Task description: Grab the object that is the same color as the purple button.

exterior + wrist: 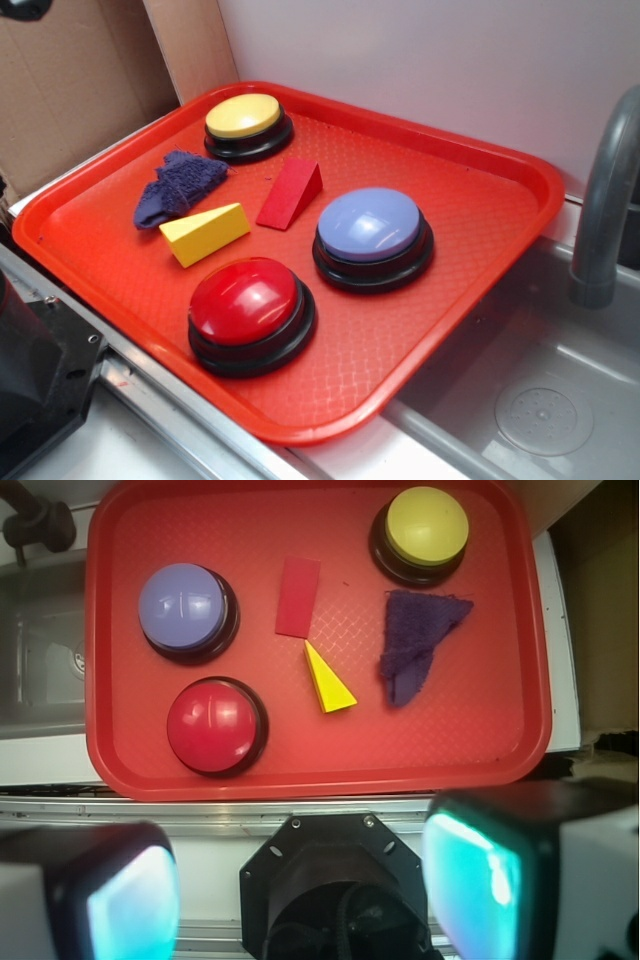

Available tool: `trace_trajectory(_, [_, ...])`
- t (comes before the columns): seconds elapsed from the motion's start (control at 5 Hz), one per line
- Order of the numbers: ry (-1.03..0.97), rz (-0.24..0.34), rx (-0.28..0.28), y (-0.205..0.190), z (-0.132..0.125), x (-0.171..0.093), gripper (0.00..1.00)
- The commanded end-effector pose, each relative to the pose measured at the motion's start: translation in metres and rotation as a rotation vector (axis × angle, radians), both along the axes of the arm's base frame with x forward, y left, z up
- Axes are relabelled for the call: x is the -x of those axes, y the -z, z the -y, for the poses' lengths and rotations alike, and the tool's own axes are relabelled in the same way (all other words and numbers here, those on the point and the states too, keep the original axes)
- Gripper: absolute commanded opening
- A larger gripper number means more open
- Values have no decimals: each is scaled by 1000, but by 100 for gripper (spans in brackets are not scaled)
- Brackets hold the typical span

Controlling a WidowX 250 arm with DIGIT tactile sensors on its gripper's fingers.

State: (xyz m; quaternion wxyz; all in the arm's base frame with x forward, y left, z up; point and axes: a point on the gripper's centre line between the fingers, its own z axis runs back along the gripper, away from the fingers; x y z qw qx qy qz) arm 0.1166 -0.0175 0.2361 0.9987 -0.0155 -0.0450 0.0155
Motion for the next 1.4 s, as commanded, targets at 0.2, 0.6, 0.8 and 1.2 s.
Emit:
trace_trajectory(0.2, [-63,32,-26,19,-12,-16,100])
trace_trajectory(0.6, [-179,75,-16,56,-47,-47,100])
trace_trajectory(0.8, [-279,82,-10,85,-74,-62,100])
trace_trajectory(1.2, [-406,61,-80,135,-111,-82,100])
